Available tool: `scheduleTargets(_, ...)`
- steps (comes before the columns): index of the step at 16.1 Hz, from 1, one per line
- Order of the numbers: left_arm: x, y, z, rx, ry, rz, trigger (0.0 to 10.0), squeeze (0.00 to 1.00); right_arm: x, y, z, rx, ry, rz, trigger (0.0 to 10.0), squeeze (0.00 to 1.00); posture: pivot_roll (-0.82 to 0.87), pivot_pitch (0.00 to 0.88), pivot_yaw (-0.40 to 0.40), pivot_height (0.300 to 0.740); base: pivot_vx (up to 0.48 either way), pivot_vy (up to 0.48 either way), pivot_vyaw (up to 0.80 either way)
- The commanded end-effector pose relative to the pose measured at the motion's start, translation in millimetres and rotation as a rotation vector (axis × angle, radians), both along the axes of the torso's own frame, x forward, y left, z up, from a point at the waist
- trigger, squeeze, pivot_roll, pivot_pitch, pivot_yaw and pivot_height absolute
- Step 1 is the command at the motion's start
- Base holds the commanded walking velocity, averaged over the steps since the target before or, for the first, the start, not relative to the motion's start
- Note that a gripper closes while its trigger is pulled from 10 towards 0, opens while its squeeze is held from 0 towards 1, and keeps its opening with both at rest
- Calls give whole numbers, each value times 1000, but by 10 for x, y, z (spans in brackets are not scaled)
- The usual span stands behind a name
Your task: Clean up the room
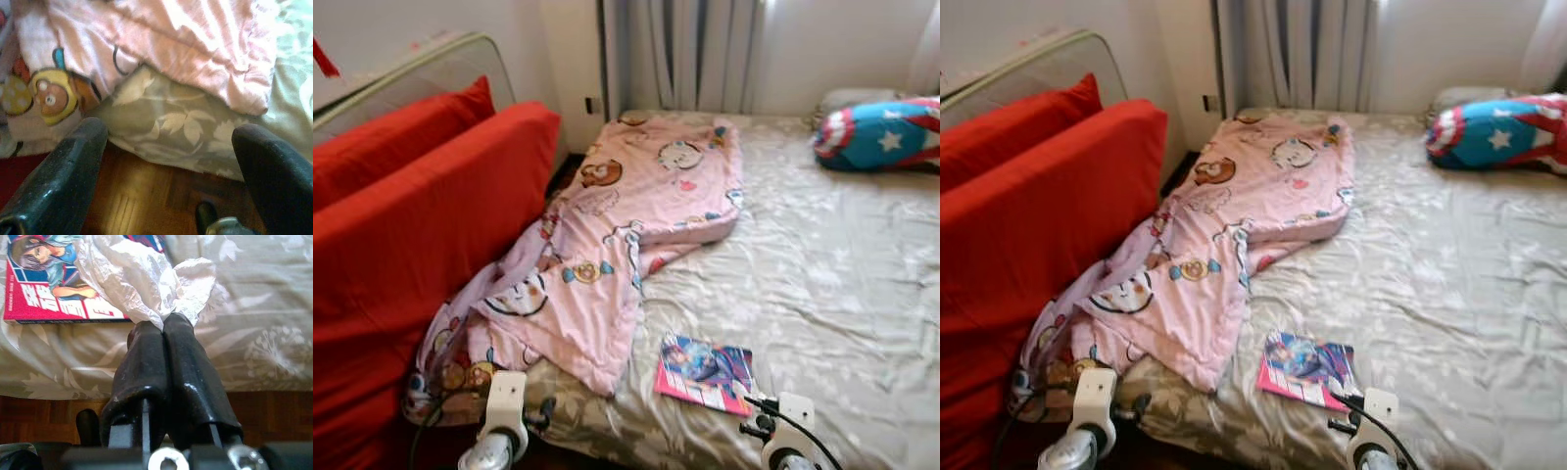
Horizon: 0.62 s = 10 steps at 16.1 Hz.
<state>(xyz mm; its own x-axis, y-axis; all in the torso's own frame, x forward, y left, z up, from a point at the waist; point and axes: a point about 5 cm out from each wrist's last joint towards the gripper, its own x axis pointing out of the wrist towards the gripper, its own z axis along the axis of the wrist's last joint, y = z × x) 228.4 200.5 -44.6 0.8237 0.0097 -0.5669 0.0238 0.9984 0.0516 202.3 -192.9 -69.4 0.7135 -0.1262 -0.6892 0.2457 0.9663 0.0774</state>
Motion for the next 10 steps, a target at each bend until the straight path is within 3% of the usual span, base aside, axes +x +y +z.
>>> scheduleTargets(1, -121, 35, -115, 13, 95, 4, 10000, 0, -144, 61, -99, 11, 79, 22, 10000, 0, 50, 0, 60, 740, 0, 0, 0)
scheduleTargets(4, -367, 12, -298, 22, 242, 13, 10000, 0, -228, 124, -151, 27, 117, 81, 10000, 0, 51, 0, 43, 740, 0, 0, 0)
scheduleTargets(9, -464, 91, -340, 13, 272, 59, 10000, 0, -292, 148, -186, -3, 154, 146, 10000, 0, 46, 0, 35, 740, 0, 0, 0)
scheduleTargets(10, -477, 106, -345, 16, 280, 66, 10000, 0, -290, 141, -181, -9, 144, 145, 10000, 0, 42, 0, 36, 740, 0, 0, 800)
